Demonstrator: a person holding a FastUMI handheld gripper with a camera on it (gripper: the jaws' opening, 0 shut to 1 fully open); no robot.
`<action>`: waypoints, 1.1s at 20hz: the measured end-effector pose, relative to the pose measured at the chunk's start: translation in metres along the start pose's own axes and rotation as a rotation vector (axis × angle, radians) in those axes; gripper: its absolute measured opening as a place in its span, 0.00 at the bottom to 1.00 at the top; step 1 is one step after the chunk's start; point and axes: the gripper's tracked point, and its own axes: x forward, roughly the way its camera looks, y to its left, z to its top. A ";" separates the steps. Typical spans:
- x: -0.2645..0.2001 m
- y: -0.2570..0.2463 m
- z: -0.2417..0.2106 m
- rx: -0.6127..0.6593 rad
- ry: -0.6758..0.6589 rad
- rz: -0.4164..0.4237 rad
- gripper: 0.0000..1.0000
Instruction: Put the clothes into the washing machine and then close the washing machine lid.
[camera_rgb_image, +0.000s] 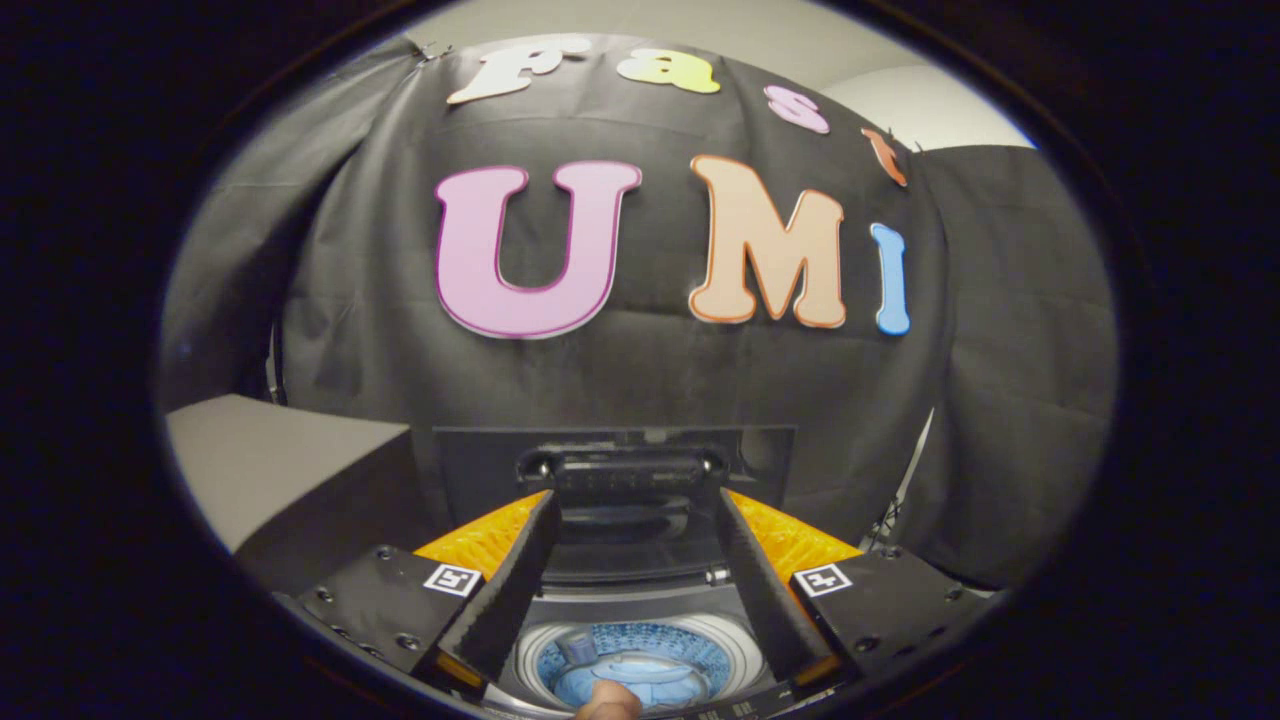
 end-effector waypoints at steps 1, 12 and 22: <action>-0.002 0.001 0.016 0.003 -0.027 0.005 0.98; 0.030 0.009 0.141 0.055 -0.254 0.058 0.97; 0.155 0.033 0.040 0.063 -0.028 0.138 0.98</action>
